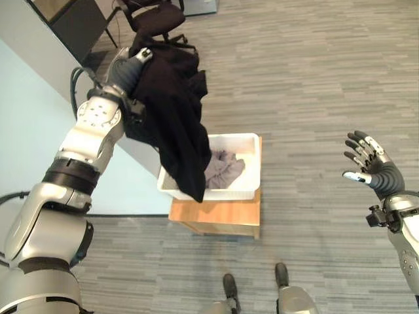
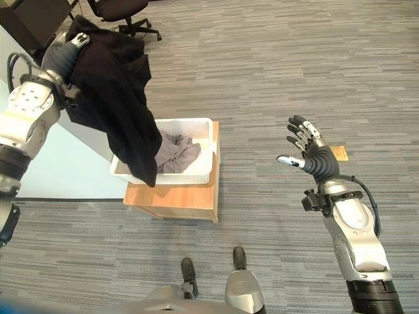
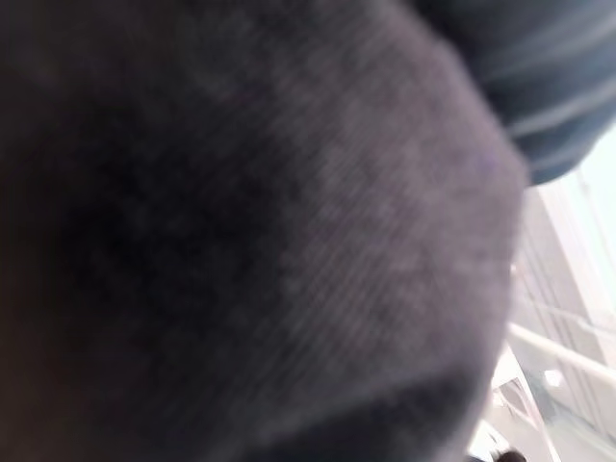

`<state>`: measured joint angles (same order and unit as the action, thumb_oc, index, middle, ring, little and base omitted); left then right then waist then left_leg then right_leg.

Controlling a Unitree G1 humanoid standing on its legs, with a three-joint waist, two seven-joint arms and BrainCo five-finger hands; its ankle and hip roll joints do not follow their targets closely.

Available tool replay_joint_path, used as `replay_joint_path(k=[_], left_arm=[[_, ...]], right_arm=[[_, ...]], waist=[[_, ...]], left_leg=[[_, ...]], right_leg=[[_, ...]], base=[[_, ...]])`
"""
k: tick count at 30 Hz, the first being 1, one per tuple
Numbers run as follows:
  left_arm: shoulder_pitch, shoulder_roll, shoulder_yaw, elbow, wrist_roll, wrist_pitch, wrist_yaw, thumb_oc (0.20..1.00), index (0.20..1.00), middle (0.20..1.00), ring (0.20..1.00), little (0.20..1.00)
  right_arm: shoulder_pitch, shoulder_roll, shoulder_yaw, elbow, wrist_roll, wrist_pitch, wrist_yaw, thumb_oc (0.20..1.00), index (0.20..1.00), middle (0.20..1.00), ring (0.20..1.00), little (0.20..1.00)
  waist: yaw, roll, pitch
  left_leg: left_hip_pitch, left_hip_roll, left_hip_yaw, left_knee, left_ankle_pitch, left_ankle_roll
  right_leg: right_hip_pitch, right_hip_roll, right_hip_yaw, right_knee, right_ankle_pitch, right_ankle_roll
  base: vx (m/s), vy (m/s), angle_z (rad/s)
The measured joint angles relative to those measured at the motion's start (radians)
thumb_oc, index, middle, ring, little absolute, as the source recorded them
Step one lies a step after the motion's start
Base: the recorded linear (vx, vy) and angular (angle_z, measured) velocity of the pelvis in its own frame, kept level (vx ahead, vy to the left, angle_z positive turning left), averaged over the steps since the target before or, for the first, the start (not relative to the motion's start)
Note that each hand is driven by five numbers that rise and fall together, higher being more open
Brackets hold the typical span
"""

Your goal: Pick up bed clothes into laundry basket.

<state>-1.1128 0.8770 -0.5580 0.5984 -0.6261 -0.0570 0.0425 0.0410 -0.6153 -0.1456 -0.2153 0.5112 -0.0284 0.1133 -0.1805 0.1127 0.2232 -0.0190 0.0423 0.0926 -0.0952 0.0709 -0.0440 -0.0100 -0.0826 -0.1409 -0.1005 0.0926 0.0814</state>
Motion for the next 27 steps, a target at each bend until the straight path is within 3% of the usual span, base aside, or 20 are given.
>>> replay_joint_path(k=[11, 23, 27], left_arm=[[-0.081, -0.042, -0.035, 0.083, 0.021, -0.008, 0.026, 0.200, 0.200, 0.200, 0.200, 0.200], [-0.080, -0.074, -0.037, 0.136, 0.061, -0.005, 0.031, 0.200, 0.200, 0.200, 0.200, 0.200], [-0.078, -0.094, -0.043, 0.142, 0.065, -0.003, 0.030, 0.200, 0.200, 0.200, 0.200, 0.200]], right_arm=[[0.043, 0.006, 0.029, 0.039, -0.015, -0.004, 0.000, 1.000, 1.000, 1.000, 1.000, 1.000], [0.080, 0.014, 0.038, 0.038, -0.033, -0.006, 0.002, 1.000, 1.000, 1.000, 1.000, 1.000], [0.066, 0.013, 0.061, 0.039, -0.032, -0.007, 0.001, 1.000, 1.000, 1.000, 1.000, 1.000]], waist=[[-0.004, -0.005, -0.057], [-0.011, -0.029, -0.071], [-0.014, -0.050, -0.064]], left_leg=[[-0.017, 0.000, 0.004, -0.003, -0.001, -0.002], [-0.038, 0.001, 0.035, -0.002, -0.002, -0.002], [-0.088, 0.000, 0.040, 0.002, 0.004, 0.006]], right_leg=[[-0.020, 0.001, 0.003, 0.000, 0.000, 0.000], [-0.058, 0.002, 0.035, 0.000, 0.010, 0.003], [-0.113, 0.003, 0.045, 0.000, 0.024, 0.003]], base=[[0.01, -0.003, -0.01], [-0.01, 0.007, -0.08], [-0.09, 0.007, -0.07]])
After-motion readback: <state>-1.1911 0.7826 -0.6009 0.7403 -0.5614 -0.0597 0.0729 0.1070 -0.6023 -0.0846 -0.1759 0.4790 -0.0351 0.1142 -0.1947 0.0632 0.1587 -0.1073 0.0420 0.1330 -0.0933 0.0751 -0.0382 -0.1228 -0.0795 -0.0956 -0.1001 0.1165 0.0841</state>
